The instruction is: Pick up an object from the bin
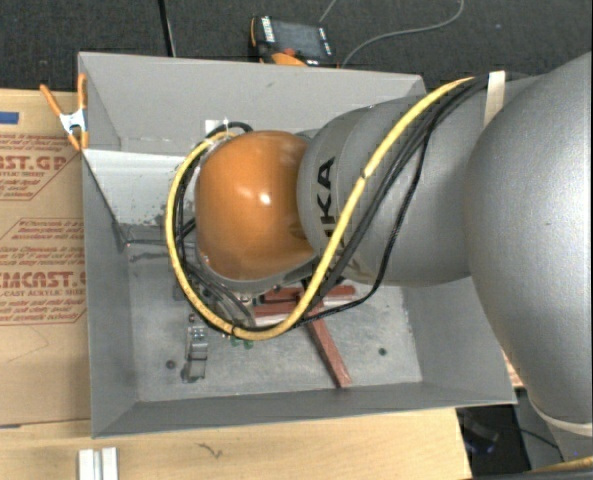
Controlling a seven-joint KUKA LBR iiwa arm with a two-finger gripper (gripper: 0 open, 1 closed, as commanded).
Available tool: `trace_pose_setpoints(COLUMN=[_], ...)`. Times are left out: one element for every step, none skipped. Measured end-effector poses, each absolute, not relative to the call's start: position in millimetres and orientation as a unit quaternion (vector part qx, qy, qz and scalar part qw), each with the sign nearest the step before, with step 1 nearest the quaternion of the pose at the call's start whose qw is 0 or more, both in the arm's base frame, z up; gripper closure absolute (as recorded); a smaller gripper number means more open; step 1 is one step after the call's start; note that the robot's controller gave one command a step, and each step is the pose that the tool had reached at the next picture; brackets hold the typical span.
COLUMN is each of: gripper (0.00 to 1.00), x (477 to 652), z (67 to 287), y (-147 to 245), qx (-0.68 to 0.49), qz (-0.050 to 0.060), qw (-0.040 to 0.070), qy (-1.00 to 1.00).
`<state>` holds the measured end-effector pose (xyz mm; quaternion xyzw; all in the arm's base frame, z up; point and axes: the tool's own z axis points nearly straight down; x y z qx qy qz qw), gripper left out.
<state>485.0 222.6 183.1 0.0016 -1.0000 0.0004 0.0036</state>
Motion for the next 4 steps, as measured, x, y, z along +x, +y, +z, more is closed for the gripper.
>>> trace_pose_setpoints(gripper=[0.0, 0.0, 1.0, 0.0], x=[499.4, 546.0, 545.6, 544.3], z=[151, 68, 72, 70], y=[127, 81, 83, 82], qx=[0.093, 0.158, 0.159, 0.159], qz=[0.001, -0.001, -0.001, -0.001], qw=[0.001, -0.003, -0.002, 0.0], qy=[-0.996, -0.987, -0.987, -0.987])
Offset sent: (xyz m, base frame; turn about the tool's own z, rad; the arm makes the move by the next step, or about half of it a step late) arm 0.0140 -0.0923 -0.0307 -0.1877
